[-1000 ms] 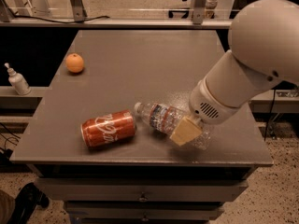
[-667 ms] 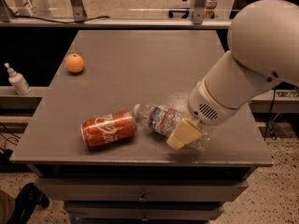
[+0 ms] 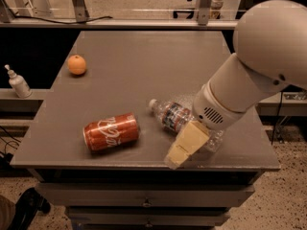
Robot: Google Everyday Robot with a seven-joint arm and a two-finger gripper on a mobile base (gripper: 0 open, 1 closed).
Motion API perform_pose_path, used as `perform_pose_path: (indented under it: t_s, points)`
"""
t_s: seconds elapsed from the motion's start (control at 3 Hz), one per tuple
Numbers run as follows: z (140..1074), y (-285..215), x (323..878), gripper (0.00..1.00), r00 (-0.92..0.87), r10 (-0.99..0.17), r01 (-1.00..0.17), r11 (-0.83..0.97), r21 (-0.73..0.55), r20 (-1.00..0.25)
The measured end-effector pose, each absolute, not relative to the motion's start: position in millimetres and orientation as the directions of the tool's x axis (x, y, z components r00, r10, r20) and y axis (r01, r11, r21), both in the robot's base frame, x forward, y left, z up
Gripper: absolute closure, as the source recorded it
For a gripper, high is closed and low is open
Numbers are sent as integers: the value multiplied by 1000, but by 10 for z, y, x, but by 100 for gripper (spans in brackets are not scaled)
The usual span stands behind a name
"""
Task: Move water bottle near coke can
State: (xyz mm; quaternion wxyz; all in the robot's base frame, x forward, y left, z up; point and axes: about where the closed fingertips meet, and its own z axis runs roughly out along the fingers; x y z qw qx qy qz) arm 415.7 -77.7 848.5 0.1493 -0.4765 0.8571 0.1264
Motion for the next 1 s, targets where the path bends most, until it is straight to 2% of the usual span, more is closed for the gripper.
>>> perform_pose_path:
  t_s: [0.33, 1.0]
  points:
    - [8534, -834, 4206, 0, -503, -778, -849, 527, 46, -377]
    - [9032, -1246, 4607, 0, -500, -756, -792, 597, -129, -423]
